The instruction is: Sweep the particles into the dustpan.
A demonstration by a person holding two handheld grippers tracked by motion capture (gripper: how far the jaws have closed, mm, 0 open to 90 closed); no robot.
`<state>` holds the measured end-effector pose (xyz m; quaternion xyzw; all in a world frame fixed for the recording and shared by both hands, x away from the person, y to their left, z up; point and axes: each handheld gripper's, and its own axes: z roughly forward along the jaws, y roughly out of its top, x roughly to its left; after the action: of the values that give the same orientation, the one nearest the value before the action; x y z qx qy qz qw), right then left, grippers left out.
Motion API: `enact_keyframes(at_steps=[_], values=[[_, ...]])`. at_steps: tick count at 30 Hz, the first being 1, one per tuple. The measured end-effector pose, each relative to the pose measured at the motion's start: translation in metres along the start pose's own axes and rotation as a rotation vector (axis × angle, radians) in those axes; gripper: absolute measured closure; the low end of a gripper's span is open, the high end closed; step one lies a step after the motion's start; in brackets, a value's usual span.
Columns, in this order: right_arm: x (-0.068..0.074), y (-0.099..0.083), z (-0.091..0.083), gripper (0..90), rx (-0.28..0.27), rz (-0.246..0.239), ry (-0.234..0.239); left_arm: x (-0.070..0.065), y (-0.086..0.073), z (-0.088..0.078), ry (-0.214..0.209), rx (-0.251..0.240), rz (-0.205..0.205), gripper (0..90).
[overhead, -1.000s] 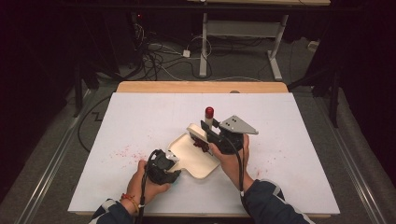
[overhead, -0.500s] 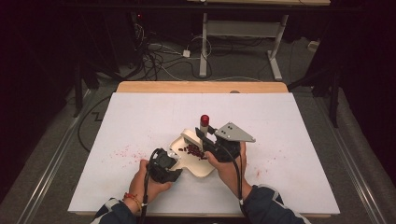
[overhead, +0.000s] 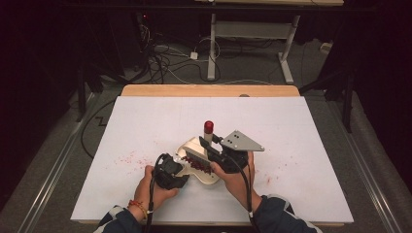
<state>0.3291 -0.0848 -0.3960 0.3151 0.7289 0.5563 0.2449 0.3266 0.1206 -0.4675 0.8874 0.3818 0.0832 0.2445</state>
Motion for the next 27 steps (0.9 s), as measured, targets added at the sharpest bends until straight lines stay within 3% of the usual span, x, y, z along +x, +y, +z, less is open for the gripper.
enact_keyframes(at_steps=[15, 23, 27], values=[[-0.022, 0.012, -0.009, 69.4, -0.053, 0.046, -0.016, 0.0, -0.002, 0.002, 0.003, 0.003, 0.023, 63.3], [-0.036, 0.023, -0.024, 69.4, -0.084, 0.036, -0.041, 0.002, -0.006, -0.002, 0.003, 0.004, 0.034, 63.4], [-0.045, 0.024, -0.029, 69.4, -0.073, 0.036, -0.06, 0.003, -0.009, -0.004, 0.001, 0.01, 0.032, 63.5]])
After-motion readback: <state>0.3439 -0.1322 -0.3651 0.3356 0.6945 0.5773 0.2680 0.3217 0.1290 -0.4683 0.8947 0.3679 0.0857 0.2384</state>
